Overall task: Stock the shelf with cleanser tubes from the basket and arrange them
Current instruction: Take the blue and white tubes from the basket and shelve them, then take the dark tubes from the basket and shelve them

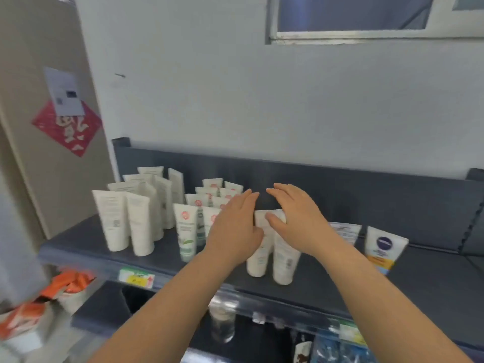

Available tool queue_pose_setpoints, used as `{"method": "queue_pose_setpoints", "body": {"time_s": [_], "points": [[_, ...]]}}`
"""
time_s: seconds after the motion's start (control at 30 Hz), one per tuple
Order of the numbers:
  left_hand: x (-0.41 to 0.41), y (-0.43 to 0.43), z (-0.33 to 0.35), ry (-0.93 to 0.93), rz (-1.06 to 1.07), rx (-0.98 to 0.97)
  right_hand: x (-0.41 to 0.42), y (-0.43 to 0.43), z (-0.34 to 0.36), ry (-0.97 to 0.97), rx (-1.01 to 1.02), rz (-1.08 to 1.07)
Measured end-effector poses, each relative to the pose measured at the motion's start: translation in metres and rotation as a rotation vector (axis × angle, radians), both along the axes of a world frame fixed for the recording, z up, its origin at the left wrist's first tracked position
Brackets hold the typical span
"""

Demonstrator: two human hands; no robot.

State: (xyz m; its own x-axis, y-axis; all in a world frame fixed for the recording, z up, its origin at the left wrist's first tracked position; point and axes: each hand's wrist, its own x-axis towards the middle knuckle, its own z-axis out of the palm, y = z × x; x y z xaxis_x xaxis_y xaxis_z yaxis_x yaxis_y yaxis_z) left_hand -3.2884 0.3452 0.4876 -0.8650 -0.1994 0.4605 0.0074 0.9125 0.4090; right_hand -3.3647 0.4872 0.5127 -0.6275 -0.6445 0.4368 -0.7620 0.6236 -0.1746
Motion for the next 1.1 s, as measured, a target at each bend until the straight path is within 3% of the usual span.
{"method": "queue_pose_setpoints", "body": {"time_s": [0.13, 0.43, 0.8, 1.1], "points": [[0.069, -0.078, -0.018, -0.144, 0.133, -0.146, 0.051, -0.078, -0.019, -0.001, 0.077, 0.108], [0.249, -0.233, -0.058, -0.340, 0.469, -0.204, 0.178, -0.252, -0.076, -0.066, 0.130, 0.418], [0.413, -0.338, -0.110, -0.412, 0.758, -0.031, 0.304, -0.399, -0.116, -0.103, 0.154, 0.734], [0.482, -0.393, -0.175, -0.587, 0.929, 0.145, 0.355, -0.492, -0.163, -0.207, 0.295, 0.873]]}}
